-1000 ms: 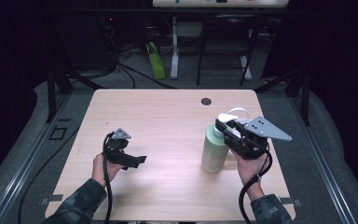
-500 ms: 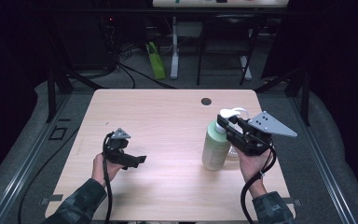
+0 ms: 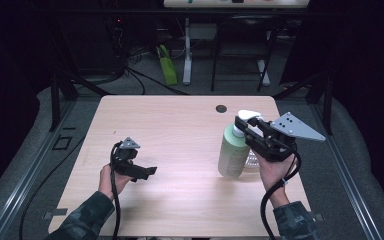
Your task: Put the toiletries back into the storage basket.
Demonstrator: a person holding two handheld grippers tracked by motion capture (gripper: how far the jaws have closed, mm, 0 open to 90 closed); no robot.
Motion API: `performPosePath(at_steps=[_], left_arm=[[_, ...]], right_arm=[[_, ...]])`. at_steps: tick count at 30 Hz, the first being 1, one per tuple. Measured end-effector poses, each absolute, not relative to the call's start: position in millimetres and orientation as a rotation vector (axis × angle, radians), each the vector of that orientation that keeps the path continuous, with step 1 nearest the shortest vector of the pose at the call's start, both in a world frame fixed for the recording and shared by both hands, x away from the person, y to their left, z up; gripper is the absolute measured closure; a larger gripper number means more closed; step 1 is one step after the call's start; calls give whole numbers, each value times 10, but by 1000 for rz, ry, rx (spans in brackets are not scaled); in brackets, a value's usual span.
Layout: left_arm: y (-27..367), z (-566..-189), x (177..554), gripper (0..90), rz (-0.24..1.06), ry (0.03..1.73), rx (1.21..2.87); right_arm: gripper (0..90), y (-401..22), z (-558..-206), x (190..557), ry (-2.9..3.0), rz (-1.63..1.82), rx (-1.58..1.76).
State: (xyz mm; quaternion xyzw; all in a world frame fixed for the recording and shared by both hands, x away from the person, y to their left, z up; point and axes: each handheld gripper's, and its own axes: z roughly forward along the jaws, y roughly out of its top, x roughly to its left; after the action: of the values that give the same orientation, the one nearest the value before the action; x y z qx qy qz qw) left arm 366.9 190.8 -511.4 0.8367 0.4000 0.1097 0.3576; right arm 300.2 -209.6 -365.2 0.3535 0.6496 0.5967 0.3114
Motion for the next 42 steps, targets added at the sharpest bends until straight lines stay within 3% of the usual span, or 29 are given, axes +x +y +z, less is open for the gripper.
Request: performPosePath(at_steps=[42], left_arm=[[1903, -5119, 3666, 0, 291, 1029, 2168]], right_arm=[[679, -2246, -3227, 3001, 1644, 1580, 883]])
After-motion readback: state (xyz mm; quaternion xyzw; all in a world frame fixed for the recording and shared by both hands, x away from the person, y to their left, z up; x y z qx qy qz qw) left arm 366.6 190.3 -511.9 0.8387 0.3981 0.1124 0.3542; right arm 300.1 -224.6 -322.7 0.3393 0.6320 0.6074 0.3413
